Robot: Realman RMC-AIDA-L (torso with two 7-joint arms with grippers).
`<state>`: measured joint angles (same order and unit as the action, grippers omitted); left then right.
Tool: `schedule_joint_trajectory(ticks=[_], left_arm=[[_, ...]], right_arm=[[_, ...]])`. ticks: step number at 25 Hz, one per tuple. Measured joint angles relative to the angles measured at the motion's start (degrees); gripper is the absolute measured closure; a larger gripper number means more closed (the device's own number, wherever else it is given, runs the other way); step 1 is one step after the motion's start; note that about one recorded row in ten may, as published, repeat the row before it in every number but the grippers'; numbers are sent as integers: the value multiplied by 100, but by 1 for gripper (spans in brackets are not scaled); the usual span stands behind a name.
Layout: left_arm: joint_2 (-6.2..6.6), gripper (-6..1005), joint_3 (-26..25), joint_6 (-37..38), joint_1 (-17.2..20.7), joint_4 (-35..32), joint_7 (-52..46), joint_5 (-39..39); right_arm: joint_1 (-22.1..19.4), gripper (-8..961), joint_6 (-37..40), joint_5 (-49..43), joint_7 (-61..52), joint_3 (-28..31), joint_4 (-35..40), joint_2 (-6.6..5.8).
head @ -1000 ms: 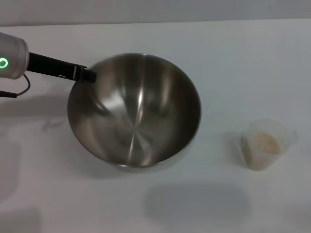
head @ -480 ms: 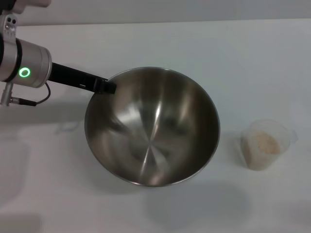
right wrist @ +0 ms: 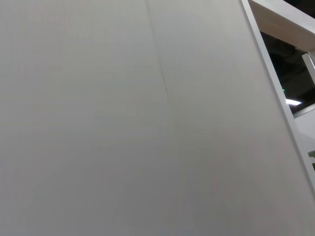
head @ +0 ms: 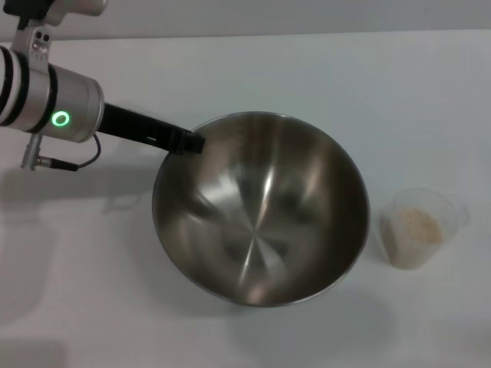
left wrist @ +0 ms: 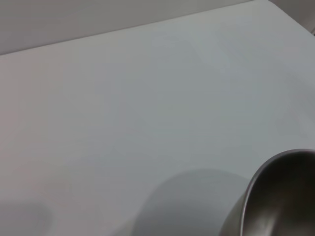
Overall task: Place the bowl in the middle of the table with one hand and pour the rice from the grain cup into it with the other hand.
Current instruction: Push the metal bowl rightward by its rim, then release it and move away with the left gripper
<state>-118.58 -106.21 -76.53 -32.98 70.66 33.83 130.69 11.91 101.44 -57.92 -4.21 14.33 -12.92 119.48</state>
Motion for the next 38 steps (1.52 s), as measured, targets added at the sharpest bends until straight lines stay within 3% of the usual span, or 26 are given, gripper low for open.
schedule_joint_trajectory(ticks=[16,38], left_arm=[[1,935,457,361,-42,-183,10,-230],[20,930,474,458,-55,-359,51,-237]], right_arm=[[4,125,-23,-15,0,0,0,5],[-22,124,-29,-18,3,-19,0,-4]])
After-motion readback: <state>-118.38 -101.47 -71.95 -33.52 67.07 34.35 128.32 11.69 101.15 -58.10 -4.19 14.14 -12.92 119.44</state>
